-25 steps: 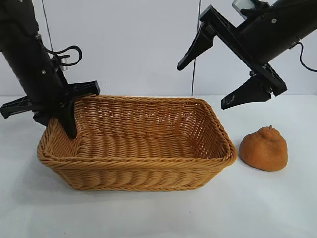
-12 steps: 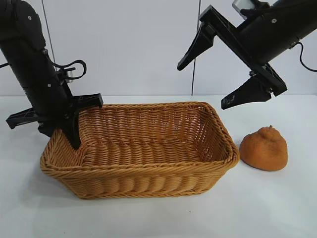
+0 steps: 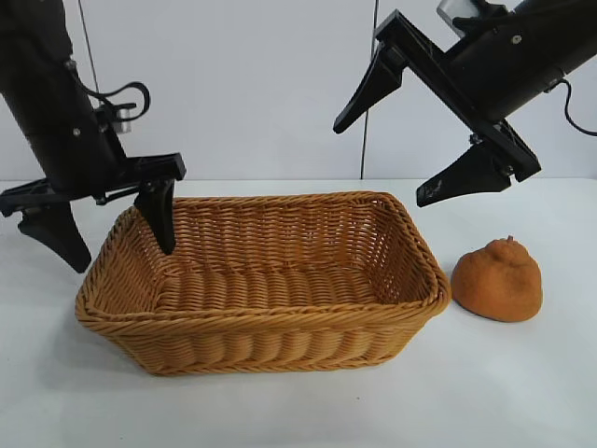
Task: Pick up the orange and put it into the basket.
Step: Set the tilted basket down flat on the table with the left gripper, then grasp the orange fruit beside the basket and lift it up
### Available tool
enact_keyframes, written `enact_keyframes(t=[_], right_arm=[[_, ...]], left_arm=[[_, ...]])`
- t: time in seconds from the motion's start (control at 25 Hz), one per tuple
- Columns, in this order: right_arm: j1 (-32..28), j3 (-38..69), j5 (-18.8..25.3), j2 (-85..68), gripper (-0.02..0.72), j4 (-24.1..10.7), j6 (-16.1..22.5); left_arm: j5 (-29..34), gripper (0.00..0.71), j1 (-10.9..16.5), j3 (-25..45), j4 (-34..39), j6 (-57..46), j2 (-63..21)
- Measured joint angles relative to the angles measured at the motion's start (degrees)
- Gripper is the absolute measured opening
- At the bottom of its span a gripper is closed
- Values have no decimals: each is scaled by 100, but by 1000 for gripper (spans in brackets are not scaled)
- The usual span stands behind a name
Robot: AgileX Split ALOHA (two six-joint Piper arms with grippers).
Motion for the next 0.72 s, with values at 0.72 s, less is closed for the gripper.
enact_keyframes(t=[0.72], right_arm=[[0, 0, 43, 0, 694, 0, 3]], left_arm=[[1216, 614, 1180, 12, 1020, 324, -802]])
